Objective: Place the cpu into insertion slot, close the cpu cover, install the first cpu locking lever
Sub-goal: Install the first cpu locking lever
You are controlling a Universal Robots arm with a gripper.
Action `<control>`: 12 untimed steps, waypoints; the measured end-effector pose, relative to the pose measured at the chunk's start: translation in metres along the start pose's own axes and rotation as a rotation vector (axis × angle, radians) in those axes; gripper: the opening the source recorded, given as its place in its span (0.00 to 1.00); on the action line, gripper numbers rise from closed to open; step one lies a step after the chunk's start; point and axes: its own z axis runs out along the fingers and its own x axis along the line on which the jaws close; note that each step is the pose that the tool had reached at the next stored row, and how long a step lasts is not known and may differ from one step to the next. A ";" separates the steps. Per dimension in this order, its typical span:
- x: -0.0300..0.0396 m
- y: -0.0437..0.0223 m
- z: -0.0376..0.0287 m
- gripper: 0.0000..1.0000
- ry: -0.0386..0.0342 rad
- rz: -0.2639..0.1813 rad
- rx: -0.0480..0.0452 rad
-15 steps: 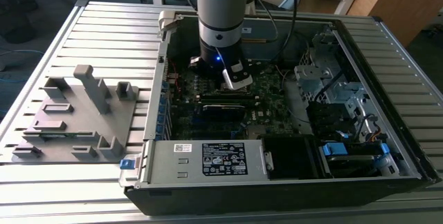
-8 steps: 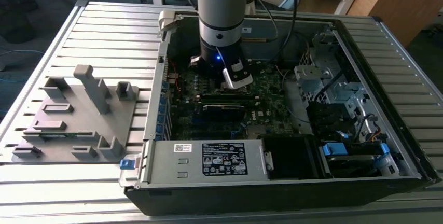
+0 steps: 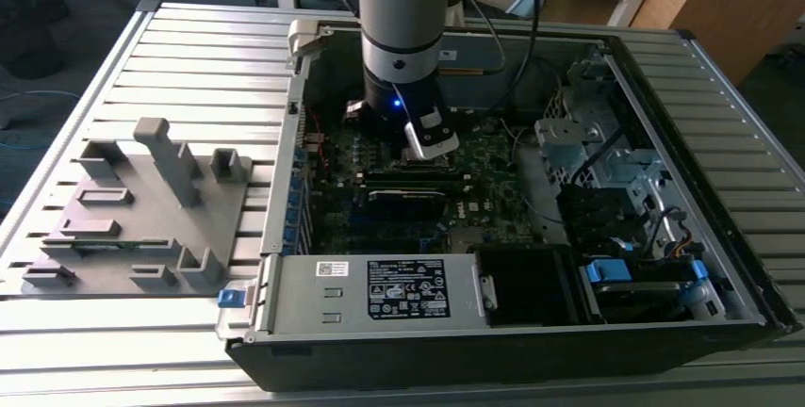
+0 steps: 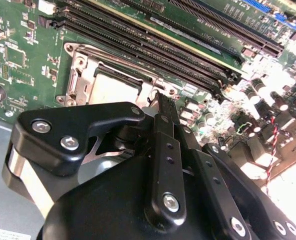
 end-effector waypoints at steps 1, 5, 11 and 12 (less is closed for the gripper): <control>-0.0001 0.0000 0.0000 0.10 0.0000 0.000 0.0000; -0.0030 0.0004 0.0001 0.10 0.0000 0.000 0.0000; -0.0053 0.0006 0.0003 0.10 0.0000 0.000 0.0000; -0.0052 0.0014 0.0004 0.10 0.0000 0.000 0.0000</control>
